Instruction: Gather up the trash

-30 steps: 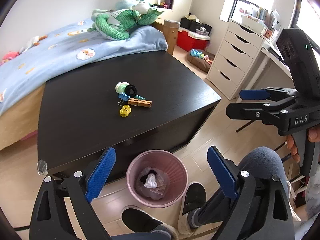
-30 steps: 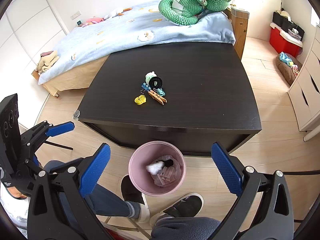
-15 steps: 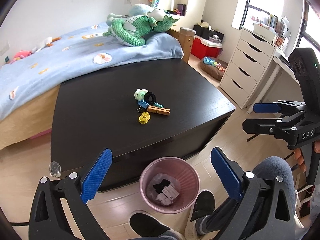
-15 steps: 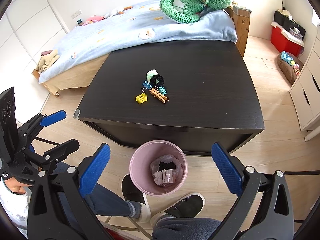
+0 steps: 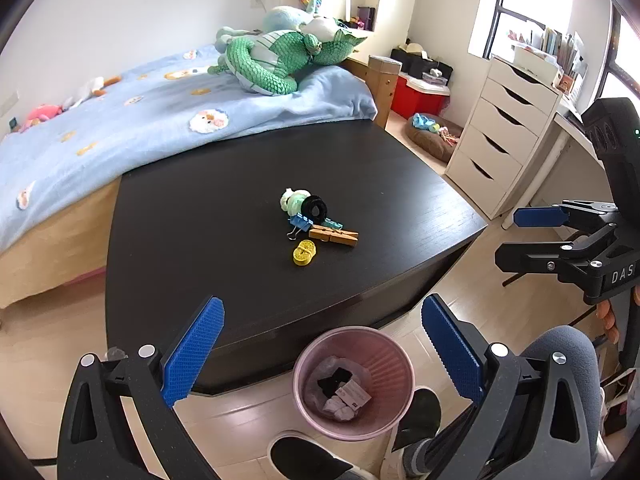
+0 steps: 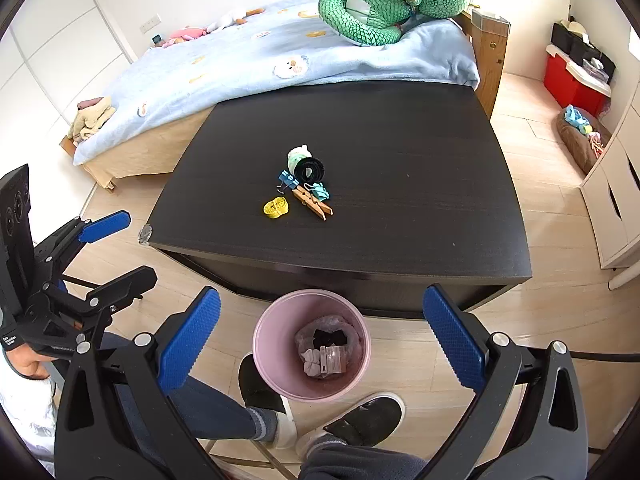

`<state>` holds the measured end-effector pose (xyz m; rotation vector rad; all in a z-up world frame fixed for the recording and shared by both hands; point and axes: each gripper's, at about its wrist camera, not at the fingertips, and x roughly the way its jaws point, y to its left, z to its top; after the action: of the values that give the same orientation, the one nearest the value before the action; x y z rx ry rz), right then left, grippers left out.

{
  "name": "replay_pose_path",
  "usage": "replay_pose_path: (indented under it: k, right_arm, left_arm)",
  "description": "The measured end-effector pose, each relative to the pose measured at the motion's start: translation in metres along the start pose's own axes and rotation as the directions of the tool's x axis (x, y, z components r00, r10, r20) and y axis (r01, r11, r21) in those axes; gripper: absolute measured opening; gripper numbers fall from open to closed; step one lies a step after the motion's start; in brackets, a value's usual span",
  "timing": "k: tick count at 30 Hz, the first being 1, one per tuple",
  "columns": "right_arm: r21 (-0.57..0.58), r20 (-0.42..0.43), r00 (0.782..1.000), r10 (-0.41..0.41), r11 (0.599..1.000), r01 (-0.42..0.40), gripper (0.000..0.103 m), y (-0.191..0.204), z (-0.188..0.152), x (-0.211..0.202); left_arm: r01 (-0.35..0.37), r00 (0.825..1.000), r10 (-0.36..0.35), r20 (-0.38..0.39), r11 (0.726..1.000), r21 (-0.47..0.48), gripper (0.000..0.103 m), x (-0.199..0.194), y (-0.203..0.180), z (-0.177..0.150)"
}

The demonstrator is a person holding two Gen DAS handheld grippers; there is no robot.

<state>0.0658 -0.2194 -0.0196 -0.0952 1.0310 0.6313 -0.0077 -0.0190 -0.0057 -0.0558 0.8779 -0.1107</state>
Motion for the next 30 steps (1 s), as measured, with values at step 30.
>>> replay_pose_path:
  k: [30]
  right_arm:
    - [0.013,-0.072,0.997,-0.037,0.999,0.038,0.099,-0.023,0.025,0.031]
  left_arm:
    - [0.075,0.965,-0.032,-0.260,0.985,0.157,0.095,0.138,0.016,0.049]
